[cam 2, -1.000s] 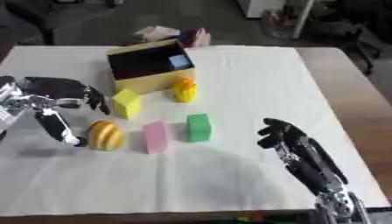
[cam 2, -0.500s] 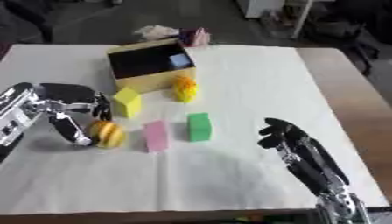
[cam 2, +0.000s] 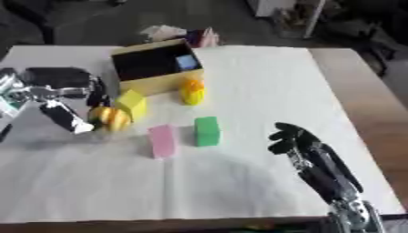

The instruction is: Pick up objects on the table and place them in the box.

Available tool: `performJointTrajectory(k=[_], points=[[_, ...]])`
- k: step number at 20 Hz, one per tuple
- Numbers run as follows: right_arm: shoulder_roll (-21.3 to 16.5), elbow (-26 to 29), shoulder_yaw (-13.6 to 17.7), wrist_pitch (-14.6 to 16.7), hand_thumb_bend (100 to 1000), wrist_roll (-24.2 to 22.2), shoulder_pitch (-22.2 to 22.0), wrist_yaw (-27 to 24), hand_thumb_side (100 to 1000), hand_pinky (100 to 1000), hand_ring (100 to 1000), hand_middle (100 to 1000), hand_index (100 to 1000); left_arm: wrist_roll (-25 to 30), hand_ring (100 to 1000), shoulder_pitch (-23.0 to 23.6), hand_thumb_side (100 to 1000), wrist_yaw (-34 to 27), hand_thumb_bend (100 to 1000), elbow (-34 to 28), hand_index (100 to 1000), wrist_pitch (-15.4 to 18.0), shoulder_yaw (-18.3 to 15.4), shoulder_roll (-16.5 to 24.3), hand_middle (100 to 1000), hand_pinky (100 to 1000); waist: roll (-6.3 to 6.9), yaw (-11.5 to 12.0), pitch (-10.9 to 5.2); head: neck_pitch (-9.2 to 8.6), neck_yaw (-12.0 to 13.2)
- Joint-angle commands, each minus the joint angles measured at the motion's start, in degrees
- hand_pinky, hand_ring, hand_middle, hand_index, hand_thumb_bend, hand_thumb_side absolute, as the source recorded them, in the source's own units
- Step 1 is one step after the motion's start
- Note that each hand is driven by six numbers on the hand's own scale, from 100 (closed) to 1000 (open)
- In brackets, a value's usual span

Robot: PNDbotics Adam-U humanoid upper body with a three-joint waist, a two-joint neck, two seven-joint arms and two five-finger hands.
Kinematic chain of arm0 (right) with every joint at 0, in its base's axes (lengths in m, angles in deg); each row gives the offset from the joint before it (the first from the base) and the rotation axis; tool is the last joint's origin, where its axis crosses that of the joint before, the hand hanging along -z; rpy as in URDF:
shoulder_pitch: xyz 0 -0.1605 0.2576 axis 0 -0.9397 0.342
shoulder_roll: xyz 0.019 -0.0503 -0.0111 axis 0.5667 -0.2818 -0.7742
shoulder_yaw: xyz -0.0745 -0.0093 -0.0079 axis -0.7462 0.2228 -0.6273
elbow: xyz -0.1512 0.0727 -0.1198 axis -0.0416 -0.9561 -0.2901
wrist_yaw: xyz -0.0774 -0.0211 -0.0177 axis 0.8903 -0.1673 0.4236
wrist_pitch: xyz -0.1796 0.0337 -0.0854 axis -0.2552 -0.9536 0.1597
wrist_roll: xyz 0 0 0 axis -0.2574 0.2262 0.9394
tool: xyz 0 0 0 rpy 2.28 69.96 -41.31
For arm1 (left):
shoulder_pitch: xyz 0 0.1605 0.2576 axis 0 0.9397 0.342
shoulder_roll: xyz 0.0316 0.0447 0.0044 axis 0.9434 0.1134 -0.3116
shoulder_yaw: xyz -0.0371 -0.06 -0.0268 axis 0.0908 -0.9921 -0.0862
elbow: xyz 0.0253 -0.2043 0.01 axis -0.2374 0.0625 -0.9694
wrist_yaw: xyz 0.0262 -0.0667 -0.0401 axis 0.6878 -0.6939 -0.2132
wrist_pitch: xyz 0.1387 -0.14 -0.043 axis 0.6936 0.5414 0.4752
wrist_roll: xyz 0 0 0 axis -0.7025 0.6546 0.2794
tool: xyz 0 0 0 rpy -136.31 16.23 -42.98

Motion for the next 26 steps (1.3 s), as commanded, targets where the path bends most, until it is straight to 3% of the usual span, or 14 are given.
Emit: performJointTrajectory(k=[1,8,11,15,17,21,23,26], points=[[-0.6,0.7,-0.5,0.2,100,-0.7,1.4,-0.4,685,693,658,681,866,-4.3,487,-3.7,213,3.1,196,4.2,559,-3.6,-4.1,0.1,442,672,0.42,-1.1,0.1,0.26,1.5],[-0.3,1.1,-2.4,0.2,100,-2.6,5.4,-1.1,678,693,658,681,866,-20.7,499,-10.5,191,14.7,122,22.0,571,-12.5,-12.1,-5.0,456,677,1.01,-6.0,3.08,0.26,6.2],[-0.1,1.2,-3.0,0.3,100,-3.4,6.6,-1.2,677,693,659,681,866,-27.0,533,-12.0,195,17.8,127,26.3,623,-15.6,-13.4,-6.6,498,687,1.33,-7.3,3.96,0.26,7.3],[0.0,1.3,-3.2,0.2,100,-3.7,7.0,-1.3,677,693,659,681,866,-28.2,662,-12.1,192,19.0,242,28.1,795,-16.1,-13.0,-7.7,659,722,1.57,-7.8,4.34,0.26,7.4],[0.0,1.3,-3.2,0.2,100,-3.7,7.1,-1.3,677,693,658,681,866,-28.2,730,-12.1,380,19.4,299,27.9,853,-16.2,-12.9,-7.9,744,750,1.63,-7.8,4.34,0.26,7.3],[-0.1,1.3,-3.1,0.2,100,-3.7,7.1,-1.2,679,693,658,681,866,-28.8,765,-11.8,517,18.5,268,27.0,873,-15.7,-12.4,-7.8,793,778,1.77,-7.7,4.27,0.26,6.9],[-0.1,1.3,-3.1,0.2,100,-3.7,7.0,-1.1,679,693,658,681,866,-27.7,777,-11.5,500,16.8,260,26.0,880,-14.2,-11.7,-7.4,809,789,1.85,-7.5,4.21,0.26,6.6],[-0.2,1.3,-3.0,0.2,100,-3.7,7.0,-1.0,678,693,658,681,866,-25.1,771,-10.8,350,12.6,206,22.6,860,-10.4,-10.1,-6.0,787,790,2.0,-7.2,4.13,0.26,5.9]])
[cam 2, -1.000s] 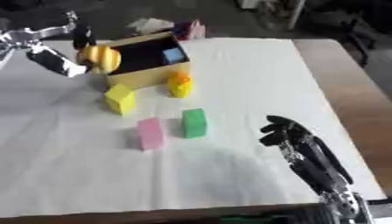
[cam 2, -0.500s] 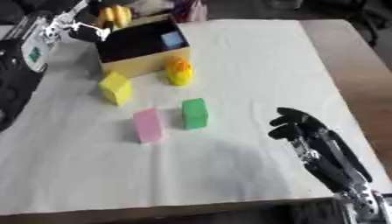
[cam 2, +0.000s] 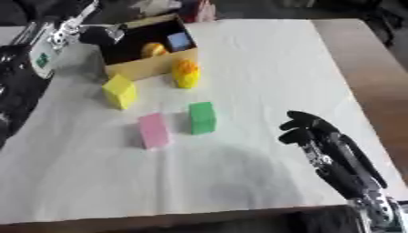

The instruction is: Pick up objects on the table and place them in the box.

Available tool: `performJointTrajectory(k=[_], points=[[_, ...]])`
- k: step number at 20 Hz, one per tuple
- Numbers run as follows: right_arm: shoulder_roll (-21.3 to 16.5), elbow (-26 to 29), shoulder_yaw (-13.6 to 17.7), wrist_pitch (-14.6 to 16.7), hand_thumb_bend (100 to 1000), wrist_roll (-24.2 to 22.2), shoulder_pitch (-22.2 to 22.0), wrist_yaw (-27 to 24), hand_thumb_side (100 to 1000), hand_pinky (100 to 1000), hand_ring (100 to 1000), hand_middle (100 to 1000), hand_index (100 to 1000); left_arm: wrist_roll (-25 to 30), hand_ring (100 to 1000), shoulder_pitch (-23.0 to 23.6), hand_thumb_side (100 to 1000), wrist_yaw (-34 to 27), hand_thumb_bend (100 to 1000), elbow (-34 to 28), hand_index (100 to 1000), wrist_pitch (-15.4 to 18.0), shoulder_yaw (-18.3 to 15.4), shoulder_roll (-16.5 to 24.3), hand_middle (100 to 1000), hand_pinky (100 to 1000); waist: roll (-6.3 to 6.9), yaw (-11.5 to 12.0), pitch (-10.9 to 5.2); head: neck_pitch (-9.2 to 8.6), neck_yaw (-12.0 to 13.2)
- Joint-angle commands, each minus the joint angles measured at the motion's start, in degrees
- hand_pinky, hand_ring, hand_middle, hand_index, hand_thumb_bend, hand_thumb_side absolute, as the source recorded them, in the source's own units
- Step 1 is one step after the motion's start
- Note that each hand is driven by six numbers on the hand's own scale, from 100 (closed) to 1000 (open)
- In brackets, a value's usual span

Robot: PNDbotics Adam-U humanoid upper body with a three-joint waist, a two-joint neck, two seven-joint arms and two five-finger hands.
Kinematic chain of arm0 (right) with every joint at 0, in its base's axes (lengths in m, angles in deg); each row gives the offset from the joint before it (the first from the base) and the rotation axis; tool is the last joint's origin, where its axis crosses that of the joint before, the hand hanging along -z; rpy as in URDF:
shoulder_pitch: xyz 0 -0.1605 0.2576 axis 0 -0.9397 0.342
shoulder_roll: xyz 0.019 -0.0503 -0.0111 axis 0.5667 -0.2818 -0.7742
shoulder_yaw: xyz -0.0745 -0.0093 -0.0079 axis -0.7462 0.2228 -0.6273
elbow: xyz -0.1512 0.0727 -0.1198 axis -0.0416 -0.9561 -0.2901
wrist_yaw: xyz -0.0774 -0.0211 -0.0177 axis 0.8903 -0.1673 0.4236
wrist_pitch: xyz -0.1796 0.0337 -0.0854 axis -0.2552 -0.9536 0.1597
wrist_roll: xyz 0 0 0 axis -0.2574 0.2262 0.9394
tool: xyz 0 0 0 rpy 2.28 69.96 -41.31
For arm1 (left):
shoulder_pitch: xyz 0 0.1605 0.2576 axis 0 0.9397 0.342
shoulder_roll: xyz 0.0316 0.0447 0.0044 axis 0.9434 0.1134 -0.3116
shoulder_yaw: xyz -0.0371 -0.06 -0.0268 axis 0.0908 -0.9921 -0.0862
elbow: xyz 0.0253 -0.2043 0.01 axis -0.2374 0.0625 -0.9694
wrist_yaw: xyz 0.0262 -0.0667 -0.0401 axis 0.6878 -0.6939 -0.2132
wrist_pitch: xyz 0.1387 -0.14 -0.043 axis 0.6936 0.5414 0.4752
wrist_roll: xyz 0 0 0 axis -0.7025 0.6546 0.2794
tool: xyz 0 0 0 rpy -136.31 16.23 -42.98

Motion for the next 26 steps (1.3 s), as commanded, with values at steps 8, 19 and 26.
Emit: performJointTrajectory(k=[8,19,26], points=[[-1.6,1.2,0.8,0.0,100,0.7,0.0,0.6,679,694,658,681,866,24.5,764,4.0,315,-13.5,472,-23.9,844,17.9,10.1,13.9,753,781,1.6,1.1,-1.41,0.26,-2.3],[-1.7,1.3,0.9,0.1,100,0.8,0.1,0.8,676,694,658,681,866,40.2,752,7.2,311,-17.7,448,-26.9,844,20.0,15.2,12.6,752,780,1.66,1.1,-1.38,0.26,-2.8],[-1.6,1.3,0.9,0.1,100,0.8,0.2,0.8,675,694,658,681,866,39.5,775,7.2,337,-12.4,509,-24.5,864,21.0,15.4,10.8,777,787,1.66,1.0,-1.34,0.26,-2.6]])
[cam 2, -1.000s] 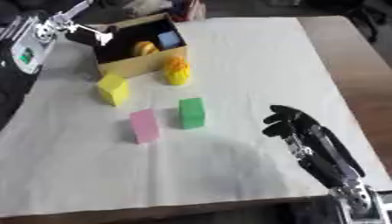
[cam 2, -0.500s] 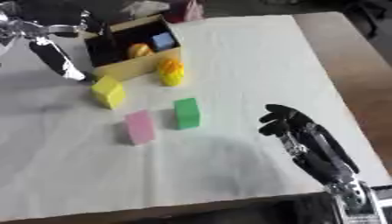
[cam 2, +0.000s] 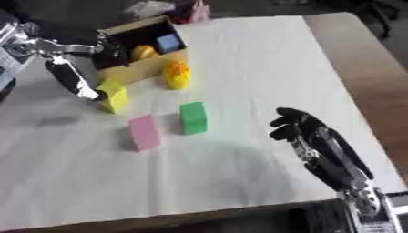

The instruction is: Pick up objects on the table and place them in the box.

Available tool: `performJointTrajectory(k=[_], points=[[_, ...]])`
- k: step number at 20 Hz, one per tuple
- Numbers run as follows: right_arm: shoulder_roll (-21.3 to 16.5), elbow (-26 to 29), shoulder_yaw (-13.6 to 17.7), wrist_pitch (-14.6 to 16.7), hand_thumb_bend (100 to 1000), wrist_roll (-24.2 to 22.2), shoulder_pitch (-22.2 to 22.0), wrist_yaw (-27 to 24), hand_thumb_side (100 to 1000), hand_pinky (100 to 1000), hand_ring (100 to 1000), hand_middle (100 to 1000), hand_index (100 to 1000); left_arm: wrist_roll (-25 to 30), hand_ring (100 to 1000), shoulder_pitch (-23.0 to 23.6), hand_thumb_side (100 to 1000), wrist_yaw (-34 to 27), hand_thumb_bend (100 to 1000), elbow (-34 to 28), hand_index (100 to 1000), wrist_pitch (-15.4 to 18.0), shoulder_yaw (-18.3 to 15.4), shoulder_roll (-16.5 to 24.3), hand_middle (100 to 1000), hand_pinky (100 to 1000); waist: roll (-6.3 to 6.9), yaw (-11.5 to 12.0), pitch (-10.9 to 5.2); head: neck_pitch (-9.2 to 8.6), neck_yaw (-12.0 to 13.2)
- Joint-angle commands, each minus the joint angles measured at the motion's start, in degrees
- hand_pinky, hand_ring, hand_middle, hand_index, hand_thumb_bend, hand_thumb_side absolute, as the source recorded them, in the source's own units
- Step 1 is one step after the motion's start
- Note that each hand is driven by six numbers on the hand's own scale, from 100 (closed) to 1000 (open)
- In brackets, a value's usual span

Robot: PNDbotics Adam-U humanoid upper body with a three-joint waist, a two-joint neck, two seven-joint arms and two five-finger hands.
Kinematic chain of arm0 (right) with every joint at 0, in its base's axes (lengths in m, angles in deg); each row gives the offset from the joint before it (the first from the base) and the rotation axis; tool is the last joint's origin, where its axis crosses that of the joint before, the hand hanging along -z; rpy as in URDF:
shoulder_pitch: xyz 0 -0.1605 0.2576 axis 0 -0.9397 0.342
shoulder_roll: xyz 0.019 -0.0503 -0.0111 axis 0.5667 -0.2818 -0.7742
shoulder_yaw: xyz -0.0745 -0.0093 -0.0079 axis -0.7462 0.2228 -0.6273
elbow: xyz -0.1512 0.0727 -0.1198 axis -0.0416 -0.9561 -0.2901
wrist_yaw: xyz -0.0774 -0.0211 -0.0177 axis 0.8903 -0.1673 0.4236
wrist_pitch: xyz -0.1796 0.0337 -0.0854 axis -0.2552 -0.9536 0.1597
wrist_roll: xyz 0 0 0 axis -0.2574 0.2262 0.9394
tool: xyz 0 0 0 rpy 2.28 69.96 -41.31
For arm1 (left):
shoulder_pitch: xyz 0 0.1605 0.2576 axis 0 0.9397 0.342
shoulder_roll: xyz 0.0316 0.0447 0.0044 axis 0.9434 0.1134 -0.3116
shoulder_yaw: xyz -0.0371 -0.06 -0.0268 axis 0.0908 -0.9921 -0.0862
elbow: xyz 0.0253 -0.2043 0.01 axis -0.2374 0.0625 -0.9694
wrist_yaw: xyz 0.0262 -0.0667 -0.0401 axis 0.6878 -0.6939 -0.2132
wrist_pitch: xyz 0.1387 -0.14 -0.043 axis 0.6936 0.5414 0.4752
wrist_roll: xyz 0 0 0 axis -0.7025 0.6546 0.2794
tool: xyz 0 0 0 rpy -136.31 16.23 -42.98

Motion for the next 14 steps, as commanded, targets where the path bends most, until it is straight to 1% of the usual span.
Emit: performJointTrajectory(k=[1,4,8,10,14], points=[[-0.8,1.3,0.2,0.1,100,0.1,0.7,0.2,675,694,658,681,866,5.2,780,-0.8,341,3.1,519,0.6,868,6.4,-0.1,0.4,782,791,-0.1,-0.1,-0.84,0.26,0.1],[-0.8,1.2,0.2,0.1,100,0.1,0.8,0.2,674,694,658,681,866,5.5,786,-0.5,348,5.5,542,2.0,873,7.1,-0.2,0.2,787,795,-0.11,-0.1,-0.84,0.26,0.0],[-0.8,1.2,0.1,0.1,100,0.1,0.8,0.2,677,694,658,681,866,5.4,785,-0.2,346,7.2,533,3.9,872,7.6,-0.8,-0.1,787,795,-0.13,-0.1,-0.81,0.26,0.0],[-0.8,1.2,0.2,0.1,100,0.1,0.8,0.2,677,694,658,681,866,4.4,784,-0.2,343,7.8,521,4.6,872,7.5,-1.2,-0.3,786,794,-0.17,-0.1,-0.8,0.26,0.0],[-0.7,1.2,0.1,0.1,100,0.1,0.8,0.2,677,694,658,681,866,2.1,789,-0.1,351,9.9,532,5.5,876,7.3,-1.3,-0.8,793,794,-0.22,-0.1,-0.77,0.26,0.1]])
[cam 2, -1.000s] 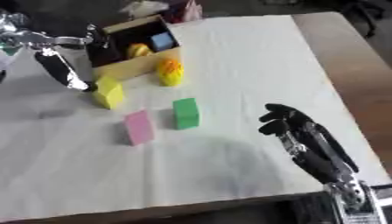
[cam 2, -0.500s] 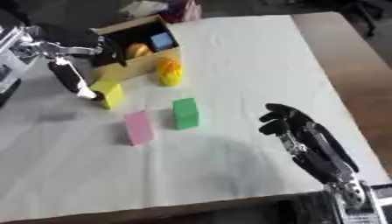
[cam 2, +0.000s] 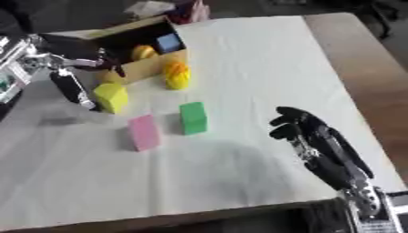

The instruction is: Pick up objects on the table and place them in the box.

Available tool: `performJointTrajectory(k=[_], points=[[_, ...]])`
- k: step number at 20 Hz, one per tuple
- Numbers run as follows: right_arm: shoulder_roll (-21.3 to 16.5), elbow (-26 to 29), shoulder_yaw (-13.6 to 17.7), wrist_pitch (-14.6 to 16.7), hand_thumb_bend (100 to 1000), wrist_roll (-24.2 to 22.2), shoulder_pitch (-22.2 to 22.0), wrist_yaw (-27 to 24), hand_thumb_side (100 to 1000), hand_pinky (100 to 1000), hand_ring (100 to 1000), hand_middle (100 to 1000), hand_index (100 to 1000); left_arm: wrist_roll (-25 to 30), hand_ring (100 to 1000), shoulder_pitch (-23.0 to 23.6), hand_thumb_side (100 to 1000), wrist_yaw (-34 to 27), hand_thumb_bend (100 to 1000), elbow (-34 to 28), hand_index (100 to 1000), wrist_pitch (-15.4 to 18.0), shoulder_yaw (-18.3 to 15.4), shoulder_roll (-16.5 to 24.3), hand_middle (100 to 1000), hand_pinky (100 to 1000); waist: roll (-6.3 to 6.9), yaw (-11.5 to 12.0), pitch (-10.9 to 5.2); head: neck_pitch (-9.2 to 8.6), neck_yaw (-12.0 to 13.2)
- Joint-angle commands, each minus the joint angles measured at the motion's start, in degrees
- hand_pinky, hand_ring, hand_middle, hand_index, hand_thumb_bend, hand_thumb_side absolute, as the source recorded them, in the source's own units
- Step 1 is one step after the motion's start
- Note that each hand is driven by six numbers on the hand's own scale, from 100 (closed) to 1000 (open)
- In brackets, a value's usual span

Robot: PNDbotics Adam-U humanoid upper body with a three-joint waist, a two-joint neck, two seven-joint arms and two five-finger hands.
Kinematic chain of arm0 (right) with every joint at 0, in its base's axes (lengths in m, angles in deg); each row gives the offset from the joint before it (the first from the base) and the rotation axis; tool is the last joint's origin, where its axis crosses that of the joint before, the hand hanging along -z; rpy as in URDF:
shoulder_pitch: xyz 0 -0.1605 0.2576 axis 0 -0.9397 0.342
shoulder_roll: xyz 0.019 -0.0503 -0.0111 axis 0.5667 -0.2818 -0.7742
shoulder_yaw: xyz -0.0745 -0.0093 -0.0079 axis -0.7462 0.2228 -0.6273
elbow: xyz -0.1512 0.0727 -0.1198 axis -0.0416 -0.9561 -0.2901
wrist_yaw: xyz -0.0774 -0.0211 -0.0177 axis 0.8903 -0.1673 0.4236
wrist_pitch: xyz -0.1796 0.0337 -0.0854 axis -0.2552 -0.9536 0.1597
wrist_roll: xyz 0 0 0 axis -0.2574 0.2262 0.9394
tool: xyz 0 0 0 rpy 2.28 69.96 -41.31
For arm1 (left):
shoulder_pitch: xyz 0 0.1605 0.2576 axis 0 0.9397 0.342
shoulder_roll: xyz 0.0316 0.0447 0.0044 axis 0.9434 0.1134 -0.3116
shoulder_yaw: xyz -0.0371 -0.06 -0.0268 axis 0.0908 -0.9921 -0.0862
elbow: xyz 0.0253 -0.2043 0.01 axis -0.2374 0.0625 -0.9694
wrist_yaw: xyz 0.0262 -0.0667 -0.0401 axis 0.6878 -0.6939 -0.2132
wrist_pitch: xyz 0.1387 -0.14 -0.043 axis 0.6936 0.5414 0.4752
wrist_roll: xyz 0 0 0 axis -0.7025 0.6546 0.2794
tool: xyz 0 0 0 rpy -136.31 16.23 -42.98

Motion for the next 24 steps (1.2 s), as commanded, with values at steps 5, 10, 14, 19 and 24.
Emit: performJointTrajectory(k=[5,10,14,19,24], points=[[-0.7,1.2,0.2,0.1,100,0.1,0.5,0.2,678,694,658,681,866,2.6,799,-0.7,368,5.0,565,0.5,880,5.7,-0.5,0.0,800,798,-0.08,-0.1,-0.7,0.26,0.1],[-0.7,1.2,0.2,0.1,100,0.2,0.6,0.2,679,694,658,681,866,2.1,818,-0.5,377,7.4,579,1.0,869,6.2,-0.3,-0.3,786,804,-0.06,-0.2,-0.66,0.26,0.1],[-0.7,1.2,0.2,0.1,100,0.2,0.6,0.3,679,694,658,681,866,1.8,833,-0.3,377,8.3,573,0.9,851,6.5,0.0,-0.4,761,822,-0.07,-0.2,-0.66,0.26,0.1],[-0.7,1.2,0.2,0.1,100,0.2,0.6,0.3,679,694,658,681,866,1.2,833,-0.2,377,8.8,573,0.5,849,6.4,0.2,-0.4,758,823,-0.09,-0.1,-0.65,0.26,0.1],[-0.7,1.2,0.3,0.0,100,0.4,0.6,0.4,684,694,658,681,866,-2.3,749,0.1,306,6.3,375,-3.0,641,5.1,-0.3,0.6,517,784,-0.09,0.1,-0.63,0.26,0.0]])
